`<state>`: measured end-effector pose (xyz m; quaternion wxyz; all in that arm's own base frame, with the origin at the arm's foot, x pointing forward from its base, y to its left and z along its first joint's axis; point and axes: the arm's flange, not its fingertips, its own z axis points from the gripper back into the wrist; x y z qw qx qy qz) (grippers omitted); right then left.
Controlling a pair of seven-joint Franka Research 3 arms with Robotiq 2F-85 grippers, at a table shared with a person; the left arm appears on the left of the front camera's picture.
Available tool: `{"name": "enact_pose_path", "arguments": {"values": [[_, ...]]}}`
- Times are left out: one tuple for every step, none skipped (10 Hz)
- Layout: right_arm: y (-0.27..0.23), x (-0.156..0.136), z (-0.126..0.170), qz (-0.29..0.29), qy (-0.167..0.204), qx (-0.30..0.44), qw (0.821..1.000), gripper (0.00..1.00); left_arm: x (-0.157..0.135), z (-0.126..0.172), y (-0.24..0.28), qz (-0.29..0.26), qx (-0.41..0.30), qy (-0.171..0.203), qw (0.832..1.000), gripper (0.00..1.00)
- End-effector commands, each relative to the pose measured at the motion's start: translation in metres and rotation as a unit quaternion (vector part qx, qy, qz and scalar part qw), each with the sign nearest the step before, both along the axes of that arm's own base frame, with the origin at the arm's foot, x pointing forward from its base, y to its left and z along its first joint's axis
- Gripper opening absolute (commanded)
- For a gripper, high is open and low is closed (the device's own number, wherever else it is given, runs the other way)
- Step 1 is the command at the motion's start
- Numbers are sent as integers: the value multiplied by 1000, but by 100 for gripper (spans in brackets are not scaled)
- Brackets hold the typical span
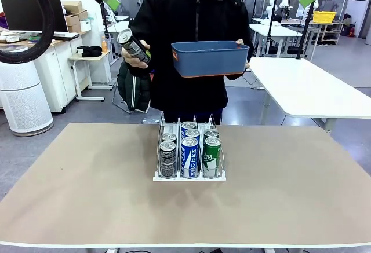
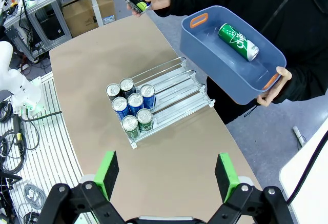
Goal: Fill the beverage cans into the dispenser.
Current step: Pick up the Pepsi coke handed by the human.
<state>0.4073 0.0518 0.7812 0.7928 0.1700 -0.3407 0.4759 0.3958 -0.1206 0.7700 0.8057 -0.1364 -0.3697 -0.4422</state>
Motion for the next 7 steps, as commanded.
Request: {"name": "enact_pose_path", "arguments": {"values": [[1, 0, 0, 3, 2, 4, 1000, 100, -2, 0, 2, -2, 0, 3, 1000, 100], [1, 0, 0, 3, 2, 4, 1000, 100, 0, 0, 0, 0, 0, 0, 1000, 100], [1, 0, 0, 3, 2, 4, 1000, 100, 15, 0, -3, -9, -26, 61, 998, 100], [1, 0, 0, 3, 2, 4, 1000, 100, 38, -7, -2, -29, -8, 76, 997, 100], [1, 0, 0, 3, 2, 4, 1000, 100, 53, -13, -2, -15, 9, 72, 997, 100], [1, 0, 0, 3, 2, 4, 1000, 100, 60, -17, -1, -13, 24, 64, 998, 100], [1, 0, 0, 3, 2, 4, 1000, 100, 65, -22, -4, 2, 36, 54, 998, 100]]}}
